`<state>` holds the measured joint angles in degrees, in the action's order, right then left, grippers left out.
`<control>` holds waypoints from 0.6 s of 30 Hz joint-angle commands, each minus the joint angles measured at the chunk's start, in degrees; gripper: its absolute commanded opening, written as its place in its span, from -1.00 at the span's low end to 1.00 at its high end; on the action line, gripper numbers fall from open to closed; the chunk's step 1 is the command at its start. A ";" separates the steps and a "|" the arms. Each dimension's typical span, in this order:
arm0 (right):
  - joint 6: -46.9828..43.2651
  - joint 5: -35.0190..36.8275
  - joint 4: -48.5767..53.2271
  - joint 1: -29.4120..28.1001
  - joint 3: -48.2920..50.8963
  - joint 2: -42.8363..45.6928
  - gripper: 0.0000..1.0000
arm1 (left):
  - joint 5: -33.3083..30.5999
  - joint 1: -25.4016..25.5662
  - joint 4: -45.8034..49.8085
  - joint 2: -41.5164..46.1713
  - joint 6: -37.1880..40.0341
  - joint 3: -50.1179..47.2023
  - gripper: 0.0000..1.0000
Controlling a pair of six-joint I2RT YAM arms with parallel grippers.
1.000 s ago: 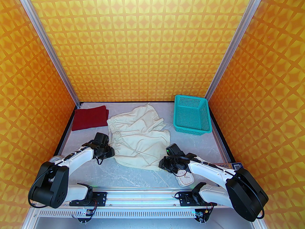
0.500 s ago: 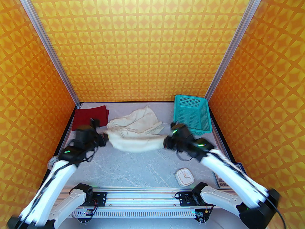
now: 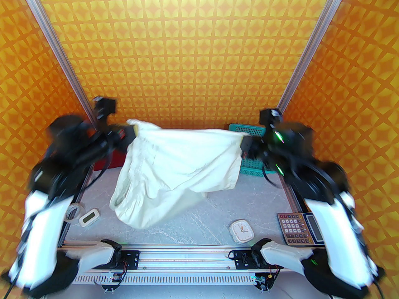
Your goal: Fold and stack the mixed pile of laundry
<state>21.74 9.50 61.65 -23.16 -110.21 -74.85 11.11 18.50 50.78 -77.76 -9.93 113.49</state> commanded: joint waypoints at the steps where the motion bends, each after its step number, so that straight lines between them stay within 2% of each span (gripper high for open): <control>1: -3.14 -4.00 -7.83 4.10 -2.58 -8.60 -1.00 | -3.05 -2.25 -3.16 -7.67 3.92 4.36 -1.00; 4: -3.54 -7.75 -13.51 7.18 -9.17 -17.16 -1.00 | -0.90 -4.73 -10.17 -15.83 3.68 11.94 -1.00; 8: -2.61 -11.78 -14.72 9.65 -23.65 -26.60 -1.00 | 3.51 -8.34 -13.05 -27.99 -0.81 30.01 -1.00; 10: -2.31 -13.42 -13.57 10.14 -30.44 -28.98 -1.00 | 5.28 -9.56 -12.59 -31.62 -3.09 38.22 -1.00; 12: -2.66 -14.19 -13.37 10.33 -33.69 -28.79 -1.00 | 6.16 -9.80 -11.96 -32.26 -3.21 42.41 -1.00; 15: -3.10 -15.13 -15.27 10.57 -29.34 -24.83 -1.00 | 7.96 -9.76 -12.02 -27.47 -2.57 37.38 -1.00; 18: -2.48 -16.27 -20.46 10.59 -14.52 -17.31 -1.00 | 8.91 -9.68 -15.43 -17.02 -1.45 18.33 -1.00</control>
<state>19.55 -5.21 45.89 -13.04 -133.32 -98.26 17.37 8.95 40.01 -103.39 -11.73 140.05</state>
